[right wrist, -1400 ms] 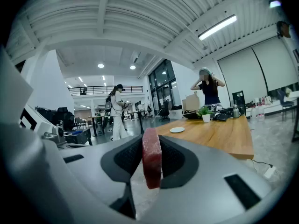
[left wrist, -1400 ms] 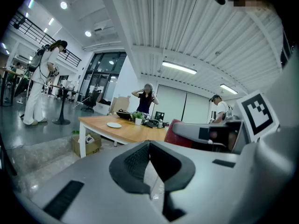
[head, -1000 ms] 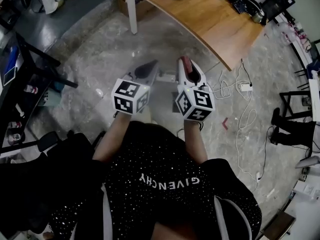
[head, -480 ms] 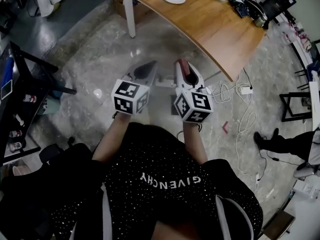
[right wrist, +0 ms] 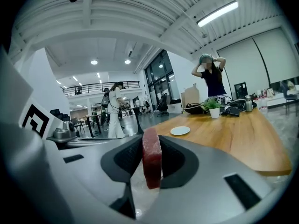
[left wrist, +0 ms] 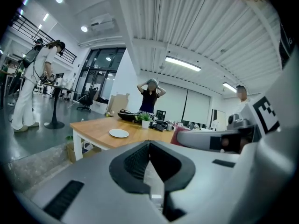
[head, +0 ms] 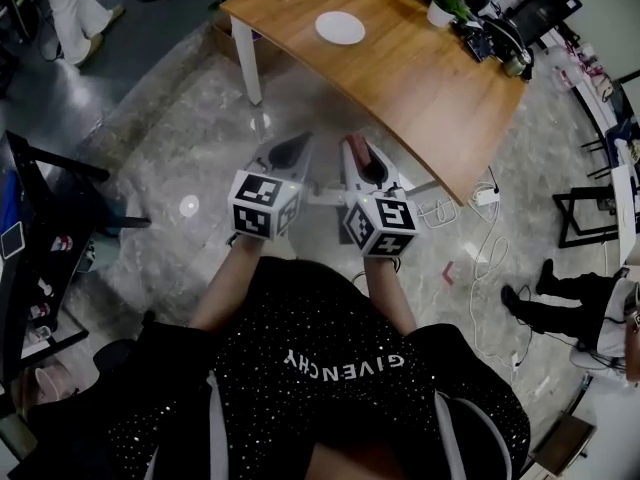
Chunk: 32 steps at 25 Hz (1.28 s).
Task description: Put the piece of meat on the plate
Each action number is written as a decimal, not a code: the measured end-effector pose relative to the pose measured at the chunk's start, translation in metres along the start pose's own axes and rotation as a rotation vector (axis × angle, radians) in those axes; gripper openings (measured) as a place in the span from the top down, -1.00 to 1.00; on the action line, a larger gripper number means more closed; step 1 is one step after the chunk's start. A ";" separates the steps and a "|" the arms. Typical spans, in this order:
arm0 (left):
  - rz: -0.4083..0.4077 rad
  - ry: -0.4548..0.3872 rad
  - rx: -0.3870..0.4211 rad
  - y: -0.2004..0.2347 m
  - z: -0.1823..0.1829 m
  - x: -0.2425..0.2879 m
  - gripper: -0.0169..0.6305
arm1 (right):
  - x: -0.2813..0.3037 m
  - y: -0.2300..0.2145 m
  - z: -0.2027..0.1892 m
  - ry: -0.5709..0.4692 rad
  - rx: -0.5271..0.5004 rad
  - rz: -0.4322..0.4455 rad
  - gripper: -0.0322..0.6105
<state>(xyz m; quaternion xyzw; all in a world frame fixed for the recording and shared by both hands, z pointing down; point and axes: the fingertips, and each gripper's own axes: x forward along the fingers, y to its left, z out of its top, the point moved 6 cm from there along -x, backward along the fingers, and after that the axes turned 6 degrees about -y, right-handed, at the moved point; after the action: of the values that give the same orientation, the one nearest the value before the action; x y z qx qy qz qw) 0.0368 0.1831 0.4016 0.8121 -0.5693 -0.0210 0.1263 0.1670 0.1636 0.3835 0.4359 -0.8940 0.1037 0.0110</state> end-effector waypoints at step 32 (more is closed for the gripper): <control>-0.022 -0.035 -0.014 0.113 0.044 0.062 0.91 | 0.107 -0.014 0.010 -0.017 0.077 -0.089 0.59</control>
<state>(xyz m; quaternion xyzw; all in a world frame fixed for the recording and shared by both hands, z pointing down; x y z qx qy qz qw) -0.0534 0.0814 0.3914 0.8169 -0.5623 -0.0408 0.1216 0.1128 0.0702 0.3875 0.4762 -0.8690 0.1338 -0.0088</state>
